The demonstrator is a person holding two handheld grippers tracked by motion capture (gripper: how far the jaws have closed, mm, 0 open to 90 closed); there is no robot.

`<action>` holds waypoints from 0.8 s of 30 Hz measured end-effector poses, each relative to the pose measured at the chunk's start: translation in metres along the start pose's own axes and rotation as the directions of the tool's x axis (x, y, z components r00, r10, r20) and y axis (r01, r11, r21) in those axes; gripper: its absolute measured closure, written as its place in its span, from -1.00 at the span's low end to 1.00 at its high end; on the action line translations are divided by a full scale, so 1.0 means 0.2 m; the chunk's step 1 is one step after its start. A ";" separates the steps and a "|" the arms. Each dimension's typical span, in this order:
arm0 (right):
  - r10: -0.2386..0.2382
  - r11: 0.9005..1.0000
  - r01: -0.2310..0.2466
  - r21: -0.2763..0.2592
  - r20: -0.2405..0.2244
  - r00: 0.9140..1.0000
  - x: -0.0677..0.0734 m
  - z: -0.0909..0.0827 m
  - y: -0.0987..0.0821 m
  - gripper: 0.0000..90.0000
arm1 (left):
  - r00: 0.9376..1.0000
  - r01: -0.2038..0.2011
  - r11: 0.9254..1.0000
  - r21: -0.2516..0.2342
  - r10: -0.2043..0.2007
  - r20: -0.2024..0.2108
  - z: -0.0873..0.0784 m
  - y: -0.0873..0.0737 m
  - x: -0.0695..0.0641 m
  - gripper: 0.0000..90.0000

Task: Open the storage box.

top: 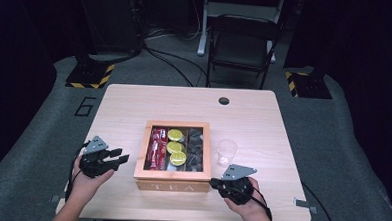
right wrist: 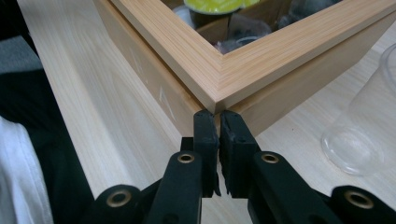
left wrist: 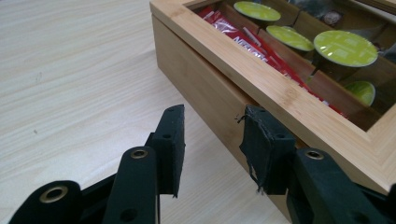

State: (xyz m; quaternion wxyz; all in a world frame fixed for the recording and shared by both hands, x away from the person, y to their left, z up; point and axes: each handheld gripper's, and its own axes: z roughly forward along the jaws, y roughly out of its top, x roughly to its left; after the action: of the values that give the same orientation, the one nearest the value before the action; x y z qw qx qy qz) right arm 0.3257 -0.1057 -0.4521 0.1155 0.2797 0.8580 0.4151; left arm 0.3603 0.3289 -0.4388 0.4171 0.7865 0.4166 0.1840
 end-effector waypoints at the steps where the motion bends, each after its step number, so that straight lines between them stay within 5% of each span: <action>1: -0.004 1.000 0.004 -0.006 0.000 1.000 0.00 -0.01 0.01 0.90 | 1.000 0.002 1.000 -0.006 -0.002 0.005 -0.01 0.01 -0.01 0.31; 13: 0.020 0.998 -0.020 -0.057 -0.008 1.000 -0.03 -0.08 0.11 0.90 | 0.999 -0.038 0.999 -0.005 0.038 0.033 -0.05 0.03 -0.07 0.31; 24: 0.027 0.993 -0.028 -0.115 -0.011 1.000 -0.05 -0.11 0.17 0.90 | 0.995 -0.075 0.997 -0.021 0.076 0.062 -0.10 0.02 -0.15 0.52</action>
State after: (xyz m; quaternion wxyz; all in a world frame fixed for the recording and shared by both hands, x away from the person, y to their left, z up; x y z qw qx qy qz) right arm 0.3384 -0.1087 -0.4129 0.1216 0.2825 0.8291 0.4668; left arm 0.3320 0.3133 -0.4222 0.4301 0.8032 0.3715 0.1786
